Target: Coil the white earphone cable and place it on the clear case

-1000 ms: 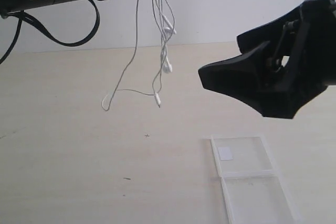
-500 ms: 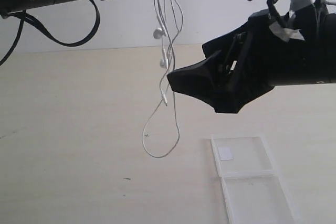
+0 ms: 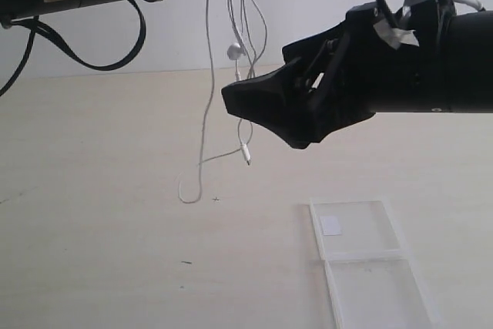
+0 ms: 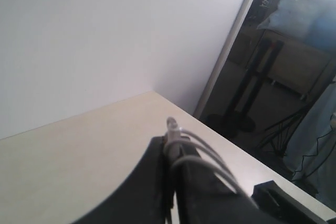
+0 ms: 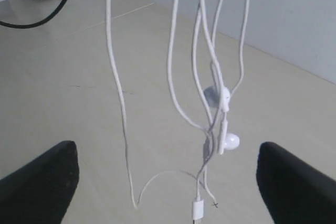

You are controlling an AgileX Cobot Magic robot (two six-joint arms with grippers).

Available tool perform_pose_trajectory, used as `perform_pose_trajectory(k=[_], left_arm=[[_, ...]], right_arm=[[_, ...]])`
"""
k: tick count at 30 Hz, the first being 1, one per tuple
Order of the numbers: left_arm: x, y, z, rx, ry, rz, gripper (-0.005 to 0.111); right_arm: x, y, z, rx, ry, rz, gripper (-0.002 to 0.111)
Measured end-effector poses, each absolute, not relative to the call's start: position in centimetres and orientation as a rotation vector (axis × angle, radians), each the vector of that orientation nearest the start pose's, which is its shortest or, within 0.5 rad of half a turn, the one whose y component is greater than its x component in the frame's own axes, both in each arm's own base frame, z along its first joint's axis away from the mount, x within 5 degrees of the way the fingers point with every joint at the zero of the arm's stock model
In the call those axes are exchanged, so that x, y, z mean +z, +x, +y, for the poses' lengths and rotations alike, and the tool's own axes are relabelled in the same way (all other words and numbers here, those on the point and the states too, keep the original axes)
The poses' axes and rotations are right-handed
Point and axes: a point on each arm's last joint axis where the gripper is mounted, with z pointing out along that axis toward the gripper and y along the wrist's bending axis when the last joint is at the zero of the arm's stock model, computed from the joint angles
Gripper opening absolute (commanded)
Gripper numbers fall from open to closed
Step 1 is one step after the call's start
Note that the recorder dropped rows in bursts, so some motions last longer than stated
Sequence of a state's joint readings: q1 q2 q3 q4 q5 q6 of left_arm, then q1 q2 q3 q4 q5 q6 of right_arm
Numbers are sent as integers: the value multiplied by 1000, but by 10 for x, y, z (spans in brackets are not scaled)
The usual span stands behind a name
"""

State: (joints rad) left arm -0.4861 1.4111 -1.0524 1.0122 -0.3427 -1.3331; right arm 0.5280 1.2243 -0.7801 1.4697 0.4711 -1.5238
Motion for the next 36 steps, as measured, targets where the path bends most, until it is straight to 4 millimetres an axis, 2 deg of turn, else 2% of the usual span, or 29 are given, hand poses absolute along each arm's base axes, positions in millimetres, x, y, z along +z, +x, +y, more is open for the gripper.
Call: perform_pose_trajectory(k=[6,36], left_arm=[[355,277,-176,-867,346,1690,0],[363,264,-188,-1071,472,1590,0]], right_arm=[[297,208,165,723,-864,1828,97],[301,208,169,737,-897,1745,97]])
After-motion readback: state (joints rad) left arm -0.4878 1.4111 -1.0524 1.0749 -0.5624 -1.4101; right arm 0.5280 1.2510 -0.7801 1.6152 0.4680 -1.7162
